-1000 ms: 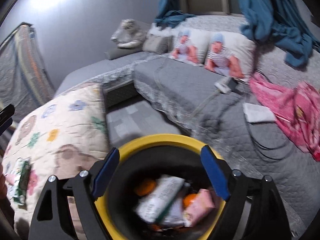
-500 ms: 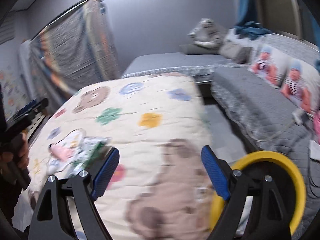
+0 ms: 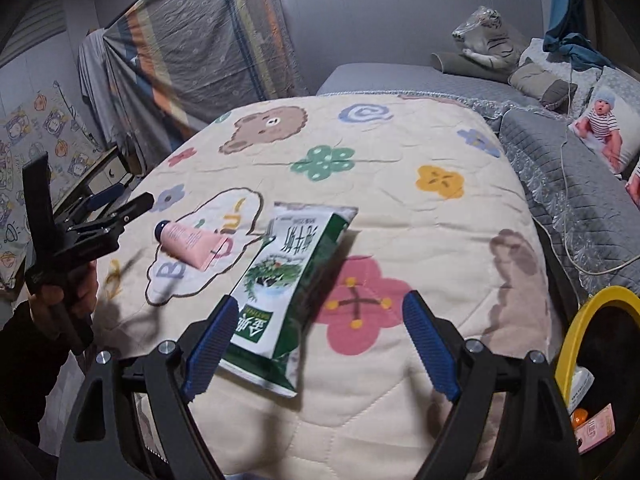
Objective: Collect trash
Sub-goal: 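Move both tools back over the bed toward the tube and milk carton, then grasp the pink tube with the left tool while the right tool grasps the green milk carton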
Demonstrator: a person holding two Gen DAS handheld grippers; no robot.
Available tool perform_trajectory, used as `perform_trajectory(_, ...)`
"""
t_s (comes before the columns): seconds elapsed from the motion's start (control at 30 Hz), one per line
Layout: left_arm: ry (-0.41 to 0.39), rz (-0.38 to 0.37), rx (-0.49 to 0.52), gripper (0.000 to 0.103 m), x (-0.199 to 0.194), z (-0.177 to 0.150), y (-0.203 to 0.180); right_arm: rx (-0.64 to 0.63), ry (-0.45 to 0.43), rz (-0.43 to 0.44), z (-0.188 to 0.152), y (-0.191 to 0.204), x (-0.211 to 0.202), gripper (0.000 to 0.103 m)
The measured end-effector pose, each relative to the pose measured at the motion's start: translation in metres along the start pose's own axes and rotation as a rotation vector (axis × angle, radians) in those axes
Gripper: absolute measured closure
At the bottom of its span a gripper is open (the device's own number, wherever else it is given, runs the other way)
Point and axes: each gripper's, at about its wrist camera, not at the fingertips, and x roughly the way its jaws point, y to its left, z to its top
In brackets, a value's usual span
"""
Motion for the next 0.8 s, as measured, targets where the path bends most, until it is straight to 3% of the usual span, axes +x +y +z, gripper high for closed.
perform_trajectory(0.2,0.056,-0.013,0.016,0.009,0.006,-0.015,-0.006,-0.009,0.032,-0.004,-0.003,0.015,0.011,0.022)
perform_trajectory(0.8,0.212,-0.061,-0.086,0.009,0.05,-0.018,-0.012,-0.017,0.12,-0.038,0.007,0.027,0.053,0.021)
